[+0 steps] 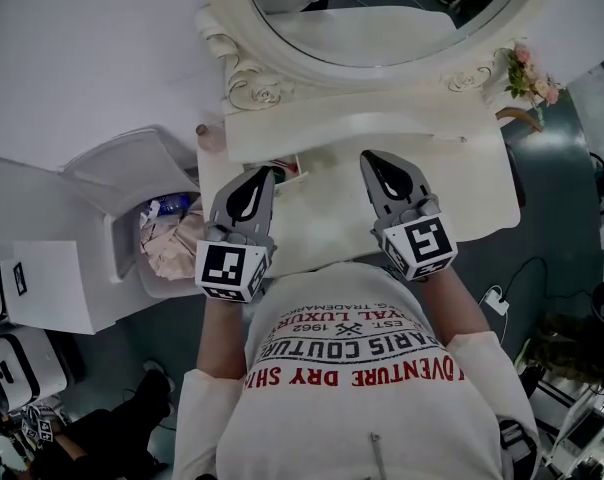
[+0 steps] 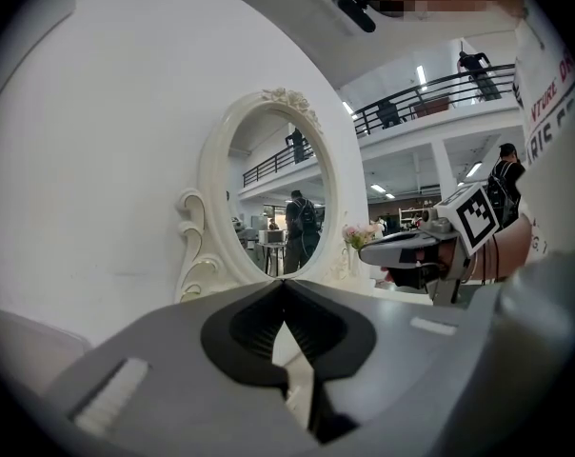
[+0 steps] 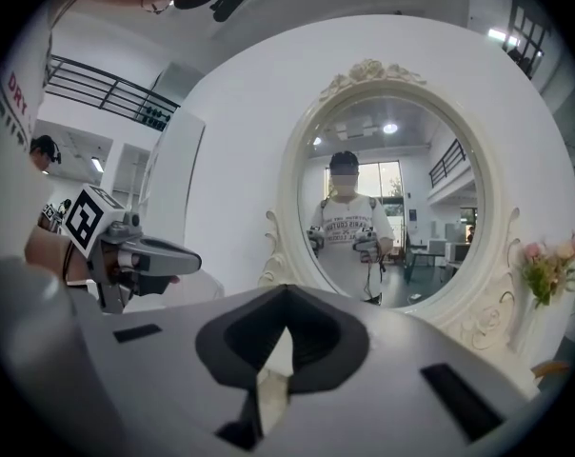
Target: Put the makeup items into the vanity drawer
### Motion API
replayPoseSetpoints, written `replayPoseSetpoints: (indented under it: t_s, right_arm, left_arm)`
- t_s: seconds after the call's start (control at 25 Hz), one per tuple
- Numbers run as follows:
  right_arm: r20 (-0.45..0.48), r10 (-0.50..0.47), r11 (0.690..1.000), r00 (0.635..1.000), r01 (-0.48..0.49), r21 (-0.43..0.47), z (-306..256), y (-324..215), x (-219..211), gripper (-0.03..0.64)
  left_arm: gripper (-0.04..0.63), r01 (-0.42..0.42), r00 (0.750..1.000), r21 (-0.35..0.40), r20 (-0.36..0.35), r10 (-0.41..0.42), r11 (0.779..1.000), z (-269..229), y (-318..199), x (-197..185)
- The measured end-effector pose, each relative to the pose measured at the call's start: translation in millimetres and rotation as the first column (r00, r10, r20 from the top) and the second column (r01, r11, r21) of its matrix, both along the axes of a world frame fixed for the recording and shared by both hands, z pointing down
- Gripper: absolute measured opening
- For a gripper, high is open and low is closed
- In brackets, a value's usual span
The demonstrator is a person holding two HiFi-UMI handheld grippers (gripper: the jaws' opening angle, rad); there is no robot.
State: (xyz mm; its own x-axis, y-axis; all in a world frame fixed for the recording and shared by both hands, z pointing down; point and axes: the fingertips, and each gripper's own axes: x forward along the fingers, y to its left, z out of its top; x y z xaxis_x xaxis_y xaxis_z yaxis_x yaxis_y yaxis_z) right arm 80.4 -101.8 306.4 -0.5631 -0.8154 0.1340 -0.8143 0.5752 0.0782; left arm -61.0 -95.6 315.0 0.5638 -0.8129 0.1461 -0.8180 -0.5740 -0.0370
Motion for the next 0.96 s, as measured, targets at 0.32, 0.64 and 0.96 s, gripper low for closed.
replayPoseSetpoints:
  t_s: [0.32,0.64,0.96]
  right_arm:
    - [0.014,-0.004,1.0,1.0,0.004,0.003,-5,-5,2,0.005]
    - [-0.04,-0.014,0.998,0.999,0.017,0.066,-8,-10,-5,0.006]
    - [-0.037,-0.025,0.998,0.999,0.027,0.052,-8,-14,-14,0.006]
  left_arm:
    - [0.009,0.019,1.0,0.02,-0.007,-0.019,1.0,-6,-3,2]
    - [0.009,0.041,0.999,0.035,-0.001,-0.041,0.999,-13,-8,-3]
    - [0.009,0.046,0.999,0.05,0.005,-0.046,0.998,-18,-10,-6]
